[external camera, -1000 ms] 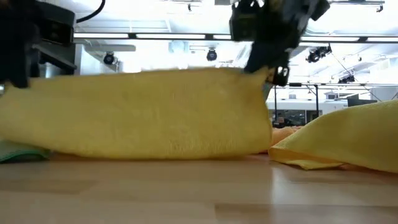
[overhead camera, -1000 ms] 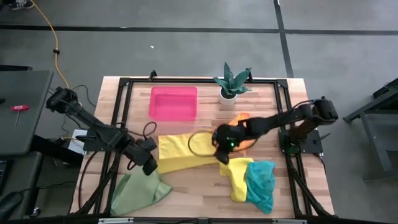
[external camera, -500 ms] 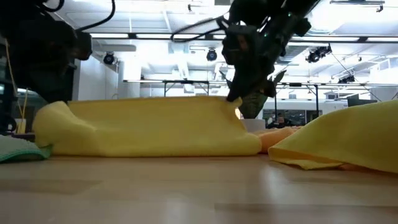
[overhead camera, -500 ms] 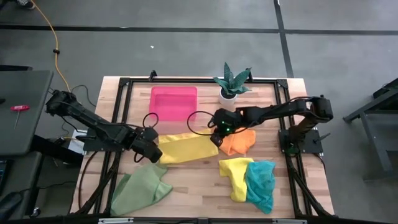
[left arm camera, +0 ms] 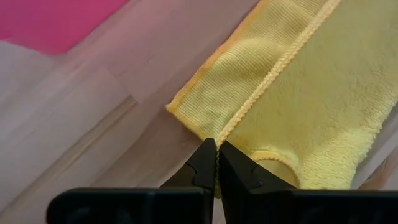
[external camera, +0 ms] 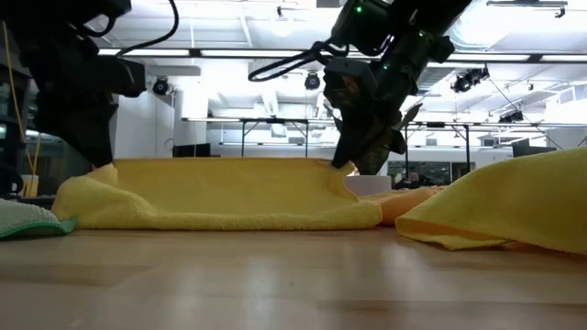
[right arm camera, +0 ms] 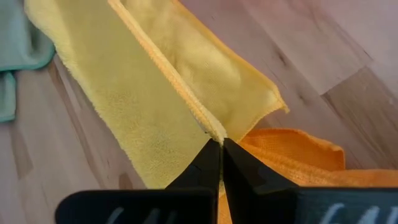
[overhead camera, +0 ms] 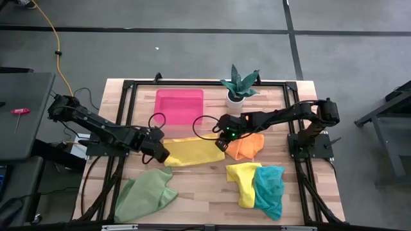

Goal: Fold microfiber towels
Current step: Fold the top yellow microfiber towel

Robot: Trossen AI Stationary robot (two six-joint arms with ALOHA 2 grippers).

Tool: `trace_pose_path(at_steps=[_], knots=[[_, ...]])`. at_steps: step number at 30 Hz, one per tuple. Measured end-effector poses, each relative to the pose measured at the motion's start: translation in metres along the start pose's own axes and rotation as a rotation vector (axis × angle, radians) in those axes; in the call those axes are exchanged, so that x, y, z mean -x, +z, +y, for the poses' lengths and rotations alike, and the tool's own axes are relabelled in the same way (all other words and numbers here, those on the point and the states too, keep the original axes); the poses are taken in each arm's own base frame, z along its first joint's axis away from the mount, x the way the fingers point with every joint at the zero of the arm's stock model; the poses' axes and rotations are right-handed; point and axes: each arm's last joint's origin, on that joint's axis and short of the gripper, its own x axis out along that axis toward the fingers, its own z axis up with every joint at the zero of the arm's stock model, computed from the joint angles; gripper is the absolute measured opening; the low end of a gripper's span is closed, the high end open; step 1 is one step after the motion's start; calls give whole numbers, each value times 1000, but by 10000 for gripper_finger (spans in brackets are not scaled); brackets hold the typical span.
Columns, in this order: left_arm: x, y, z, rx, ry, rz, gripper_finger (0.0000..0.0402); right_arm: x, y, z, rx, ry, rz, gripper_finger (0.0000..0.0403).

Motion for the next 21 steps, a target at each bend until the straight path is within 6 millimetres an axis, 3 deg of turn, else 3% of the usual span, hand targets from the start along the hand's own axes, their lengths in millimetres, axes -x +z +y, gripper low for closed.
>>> trace_pose_path(at_steps=[9,16,21], knots=[[-1,2,4,11,43,-22,38,0,1,0,-22,-15,-20,17],[-2,6,12,-7,105,9,95,1,7,-8,-44,-51,-50,119],[14,17,16,-70,132,25,142,13,18,-20,-41,-58,-99,187]])
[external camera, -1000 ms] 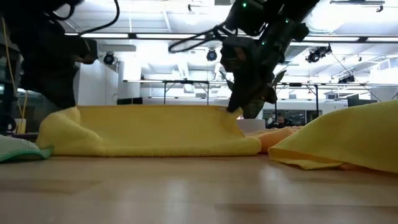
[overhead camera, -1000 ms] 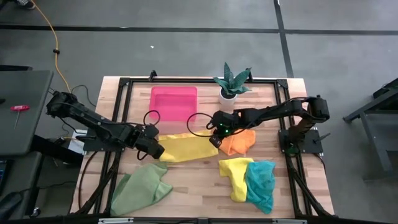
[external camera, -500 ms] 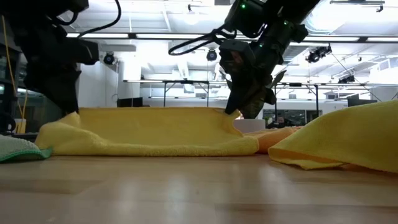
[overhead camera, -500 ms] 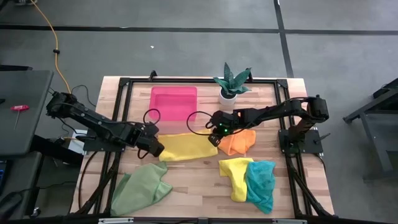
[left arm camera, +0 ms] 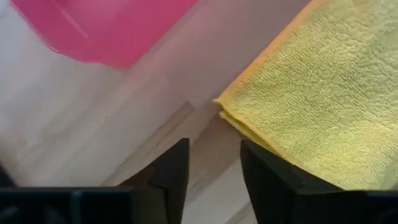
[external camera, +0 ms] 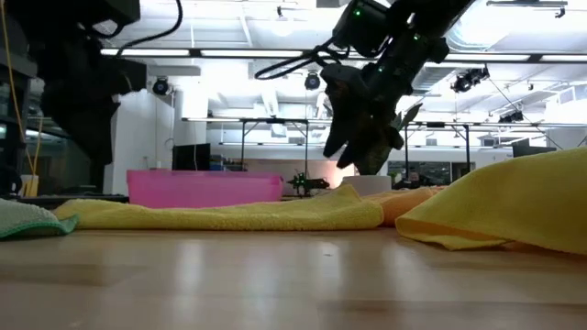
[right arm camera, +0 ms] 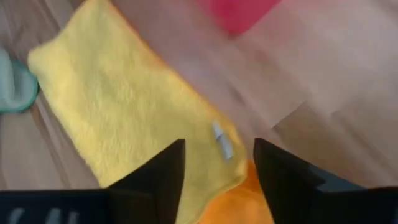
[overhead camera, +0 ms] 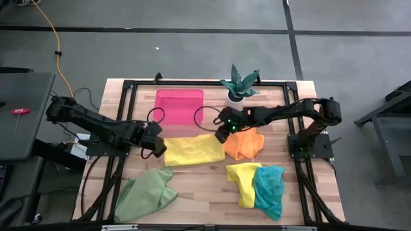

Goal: Fold microfiber towels
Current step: Fold the top yellow microfiber towel

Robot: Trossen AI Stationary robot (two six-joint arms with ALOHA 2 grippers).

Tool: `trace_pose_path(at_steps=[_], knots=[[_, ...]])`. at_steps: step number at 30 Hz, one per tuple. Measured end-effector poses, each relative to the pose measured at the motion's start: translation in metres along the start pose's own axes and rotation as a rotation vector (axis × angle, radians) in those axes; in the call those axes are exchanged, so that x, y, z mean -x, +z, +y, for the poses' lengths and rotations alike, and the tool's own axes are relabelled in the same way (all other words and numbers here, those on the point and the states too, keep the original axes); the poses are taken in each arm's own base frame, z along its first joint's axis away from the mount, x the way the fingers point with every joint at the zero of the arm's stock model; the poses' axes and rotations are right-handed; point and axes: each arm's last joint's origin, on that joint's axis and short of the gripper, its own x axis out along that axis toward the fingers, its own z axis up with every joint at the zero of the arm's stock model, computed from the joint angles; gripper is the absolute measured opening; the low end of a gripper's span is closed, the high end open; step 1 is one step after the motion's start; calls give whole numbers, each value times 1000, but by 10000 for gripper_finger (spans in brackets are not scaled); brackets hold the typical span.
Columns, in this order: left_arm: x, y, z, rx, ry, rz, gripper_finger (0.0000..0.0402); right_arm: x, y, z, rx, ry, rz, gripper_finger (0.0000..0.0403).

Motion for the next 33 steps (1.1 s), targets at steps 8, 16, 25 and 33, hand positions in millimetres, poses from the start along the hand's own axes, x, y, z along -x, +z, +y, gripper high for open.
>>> trace_pose_path(at_steps=[8,16,25,33], knots=[[30,9,-1,-47,-299,-87,186,37,14,-9,56,13,-78,217],[6,-12,-12,-19,-428,-175,137,61,3,0,164,27,-43,215],[-32,-23,-17,-47,-344,-137,14,59,-5,11,197,20,-39,215],[-51,-21,-26,-135,-338,-75,1,59,-3,10,168,-6,-72,215]])
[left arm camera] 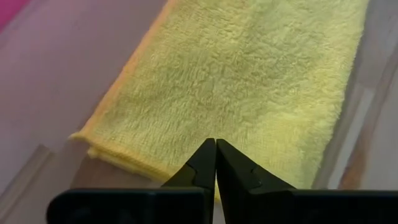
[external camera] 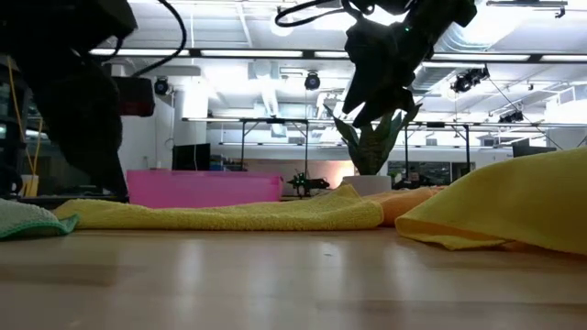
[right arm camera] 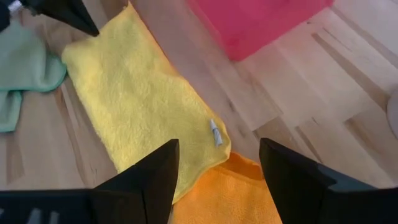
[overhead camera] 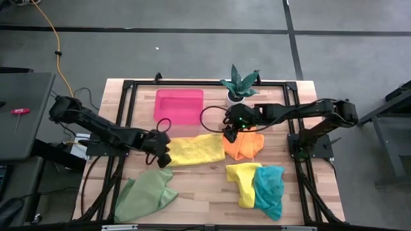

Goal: Fold microfiber towels
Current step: Fold the top yellow microfiber towel

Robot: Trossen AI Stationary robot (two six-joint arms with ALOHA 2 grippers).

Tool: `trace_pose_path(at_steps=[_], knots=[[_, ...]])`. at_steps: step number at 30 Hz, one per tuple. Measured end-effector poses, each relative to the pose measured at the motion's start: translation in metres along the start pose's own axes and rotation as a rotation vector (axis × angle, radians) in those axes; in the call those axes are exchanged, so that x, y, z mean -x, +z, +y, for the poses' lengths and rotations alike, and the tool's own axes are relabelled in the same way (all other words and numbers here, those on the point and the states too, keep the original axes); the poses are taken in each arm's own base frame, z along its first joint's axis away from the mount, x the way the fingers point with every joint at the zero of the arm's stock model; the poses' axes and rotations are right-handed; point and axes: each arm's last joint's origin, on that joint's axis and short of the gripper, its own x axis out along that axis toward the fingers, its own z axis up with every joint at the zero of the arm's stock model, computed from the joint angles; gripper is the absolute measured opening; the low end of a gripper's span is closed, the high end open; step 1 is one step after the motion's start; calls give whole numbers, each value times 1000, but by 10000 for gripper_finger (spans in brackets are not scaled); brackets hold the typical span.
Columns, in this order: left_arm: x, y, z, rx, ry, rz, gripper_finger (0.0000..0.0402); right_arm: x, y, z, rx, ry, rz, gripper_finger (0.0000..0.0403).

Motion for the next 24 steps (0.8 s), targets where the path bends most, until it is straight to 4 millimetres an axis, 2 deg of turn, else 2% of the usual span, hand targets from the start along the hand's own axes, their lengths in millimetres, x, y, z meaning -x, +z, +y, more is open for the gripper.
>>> trace_pose_path(at_steps=[7,15,24], knots=[[-9,-4,12,-44,92,114,0,0,1,0,-29,3,-6,215],[7,-12,38,-100,255,245,0,0,1,0,-51,6,-6,215],[27,-5,40,-50,161,152,0,0,2,1,-49,13,-19,215]])
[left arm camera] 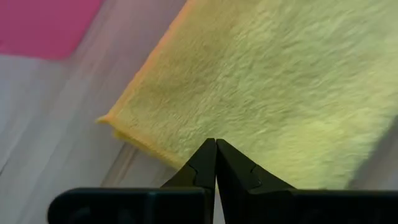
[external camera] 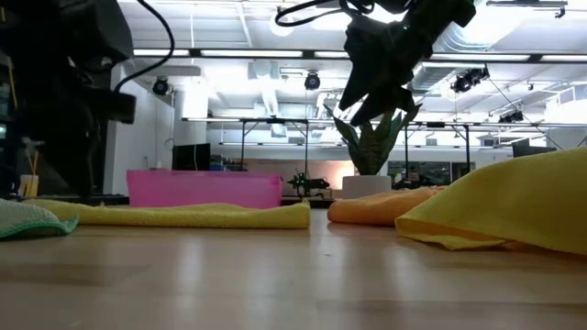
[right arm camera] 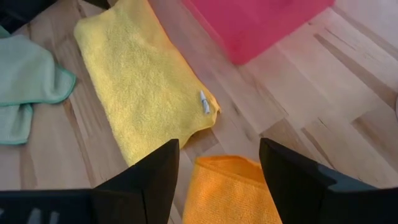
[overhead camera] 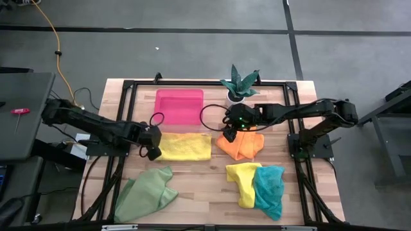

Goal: Fold microfiber towels
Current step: Fold the top yellow microfiber towel

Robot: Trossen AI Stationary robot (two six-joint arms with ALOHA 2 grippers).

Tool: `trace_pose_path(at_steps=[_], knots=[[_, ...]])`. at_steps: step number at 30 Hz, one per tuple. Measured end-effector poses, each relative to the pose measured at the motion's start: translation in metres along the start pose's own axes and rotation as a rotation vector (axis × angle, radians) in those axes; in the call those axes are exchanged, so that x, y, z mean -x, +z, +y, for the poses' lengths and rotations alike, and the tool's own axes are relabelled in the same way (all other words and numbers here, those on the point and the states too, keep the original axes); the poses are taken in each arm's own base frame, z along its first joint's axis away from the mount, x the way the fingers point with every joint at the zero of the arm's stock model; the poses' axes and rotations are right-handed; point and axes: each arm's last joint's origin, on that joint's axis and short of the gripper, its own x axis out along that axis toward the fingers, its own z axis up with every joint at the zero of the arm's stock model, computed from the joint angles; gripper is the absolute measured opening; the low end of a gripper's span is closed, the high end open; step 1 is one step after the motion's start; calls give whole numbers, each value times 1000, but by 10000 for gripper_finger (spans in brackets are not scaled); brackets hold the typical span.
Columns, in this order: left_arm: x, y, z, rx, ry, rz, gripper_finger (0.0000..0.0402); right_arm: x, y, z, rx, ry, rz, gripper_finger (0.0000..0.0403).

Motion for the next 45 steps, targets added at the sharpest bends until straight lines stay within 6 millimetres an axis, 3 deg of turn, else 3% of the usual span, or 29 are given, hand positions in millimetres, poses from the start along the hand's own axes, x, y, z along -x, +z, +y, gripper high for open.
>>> trace_pose_path(at_steps=[12,21,29,32,36,45], knots=[[32,-1,8,160,-205,-131,7,0,2,1,-4,14,-25,215],[48,-6,16,273,-282,-193,82,0,3,1,-70,15,-26,215],[50,-7,17,290,-319,-187,177,0,3,1,-94,7,-30,215],[51,-6,15,223,-351,-186,201,0,3,1,-94,4,-32,215],[51,-5,14,194,-357,-198,213,0,3,1,-94,0,-35,215],[38,-2,21,485,-221,-45,214,0,3,1,-94,-1,-35,215]])
